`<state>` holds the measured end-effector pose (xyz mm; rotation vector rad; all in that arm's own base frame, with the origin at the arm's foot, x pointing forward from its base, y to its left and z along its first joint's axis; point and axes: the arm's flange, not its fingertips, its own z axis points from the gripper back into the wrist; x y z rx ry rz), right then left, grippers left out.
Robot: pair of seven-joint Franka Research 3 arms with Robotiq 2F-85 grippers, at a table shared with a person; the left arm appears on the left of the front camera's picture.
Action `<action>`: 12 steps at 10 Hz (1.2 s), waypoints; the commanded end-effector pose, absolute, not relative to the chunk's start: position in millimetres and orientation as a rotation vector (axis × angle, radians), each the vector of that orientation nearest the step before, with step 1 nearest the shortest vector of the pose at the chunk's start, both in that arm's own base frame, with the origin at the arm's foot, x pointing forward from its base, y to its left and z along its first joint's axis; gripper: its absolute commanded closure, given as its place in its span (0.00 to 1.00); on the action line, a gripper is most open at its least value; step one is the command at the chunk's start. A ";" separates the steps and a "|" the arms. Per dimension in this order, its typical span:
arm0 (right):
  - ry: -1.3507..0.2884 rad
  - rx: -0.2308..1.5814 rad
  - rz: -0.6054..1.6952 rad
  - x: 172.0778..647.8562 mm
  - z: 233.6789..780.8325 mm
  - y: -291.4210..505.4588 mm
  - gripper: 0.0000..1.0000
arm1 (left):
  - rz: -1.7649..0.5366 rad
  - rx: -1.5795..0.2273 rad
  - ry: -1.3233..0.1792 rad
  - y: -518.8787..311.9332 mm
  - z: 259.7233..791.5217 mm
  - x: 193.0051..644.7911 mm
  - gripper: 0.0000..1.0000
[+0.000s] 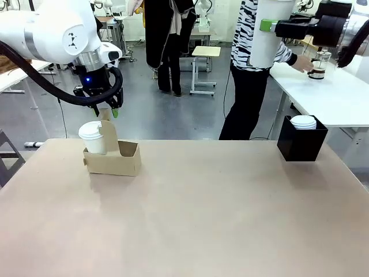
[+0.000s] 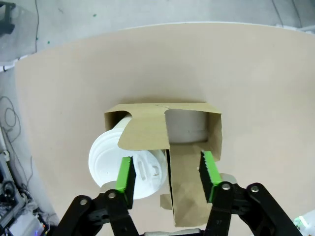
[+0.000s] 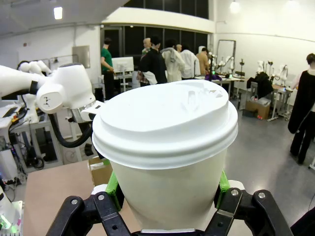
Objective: Pour a drink into a cup and package it in a carrier.
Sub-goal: Position the Cup Carrier in the center of the table.
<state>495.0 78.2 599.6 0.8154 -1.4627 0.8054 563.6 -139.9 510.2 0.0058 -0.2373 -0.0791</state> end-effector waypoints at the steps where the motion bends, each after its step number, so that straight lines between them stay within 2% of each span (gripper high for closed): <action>1: -1.471 0.805 0.806 495.2 601.9 80.0 0.19 | -0.043 0.034 -0.226 -140.4 509.3 559.2 1.00; 2: -1.471 0.805 0.806 495.2 601.9 80.0 0.19 | -0.038 0.039 -0.220 -140.8 508.9 558.5 1.00; 3: -1.471 0.805 0.806 495.2 601.9 80.0 0.19 | -0.033 0.041 -0.215 -141.0 509.1 558.5 0.95; 4: -1.471 0.805 0.806 495.2 601.9 80.0 0.19 | -0.029 0.043 -0.208 -140.9 509.1 558.4 1.00; 6: -1.471 0.805 0.806 495.2 601.9 80.0 0.19 | -0.028 0.052 -0.196 -140.5 508.0 559.2 1.00; 7: -1.471 0.805 0.806 495.2 601.9 80.0 0.19 | 0.085 0.073 -0.217 -138.6 508.3 561.6 1.00; 8: -1.471 0.805 0.806 495.2 601.9 80.0 0.19 | -0.052 0.023 -0.202 -139.5 506.5 560.2 1.00; 10: -1.471 0.805 0.806 495.2 601.9 80.0 0.19 | -0.052 0.023 -0.202 -139.5 506.5 560.2 1.00; 11: -1.471 0.805 0.806 495.2 601.9 80.0 0.19 | -0.019 0.033 -0.206 -140.2 506.8 560.4 0.96; 12: -1.471 0.805 0.806 495.2 601.9 80.0 0.19 | 0.003 0.032 -0.248 -142.2 520.6 548.8 0.98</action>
